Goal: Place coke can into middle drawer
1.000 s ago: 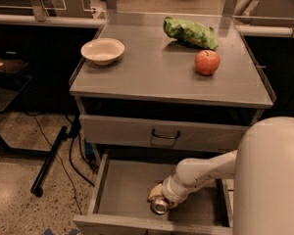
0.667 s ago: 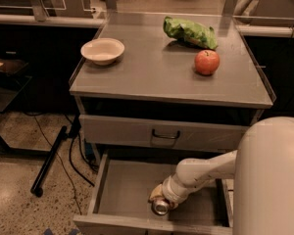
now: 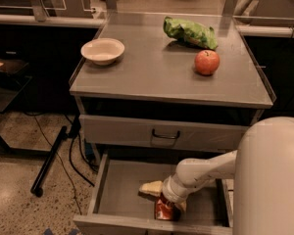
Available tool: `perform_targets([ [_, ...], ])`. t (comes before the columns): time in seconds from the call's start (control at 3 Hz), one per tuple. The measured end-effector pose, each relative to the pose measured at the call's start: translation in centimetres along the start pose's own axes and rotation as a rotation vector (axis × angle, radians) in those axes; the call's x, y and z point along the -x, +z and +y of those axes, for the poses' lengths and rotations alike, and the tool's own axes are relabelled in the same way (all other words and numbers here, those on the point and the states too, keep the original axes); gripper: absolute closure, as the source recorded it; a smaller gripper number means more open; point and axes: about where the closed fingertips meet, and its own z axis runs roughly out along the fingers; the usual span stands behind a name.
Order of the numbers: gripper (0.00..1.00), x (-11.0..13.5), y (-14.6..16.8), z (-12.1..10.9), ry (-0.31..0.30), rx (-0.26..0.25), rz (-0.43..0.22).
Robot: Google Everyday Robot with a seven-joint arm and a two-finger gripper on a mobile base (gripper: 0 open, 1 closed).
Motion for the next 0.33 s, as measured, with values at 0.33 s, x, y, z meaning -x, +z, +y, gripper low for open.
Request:
perform_targets([
  [0.33, 0.00, 0.00, 0.00, 0.00, 0.000, 0.000, 0.000],
])
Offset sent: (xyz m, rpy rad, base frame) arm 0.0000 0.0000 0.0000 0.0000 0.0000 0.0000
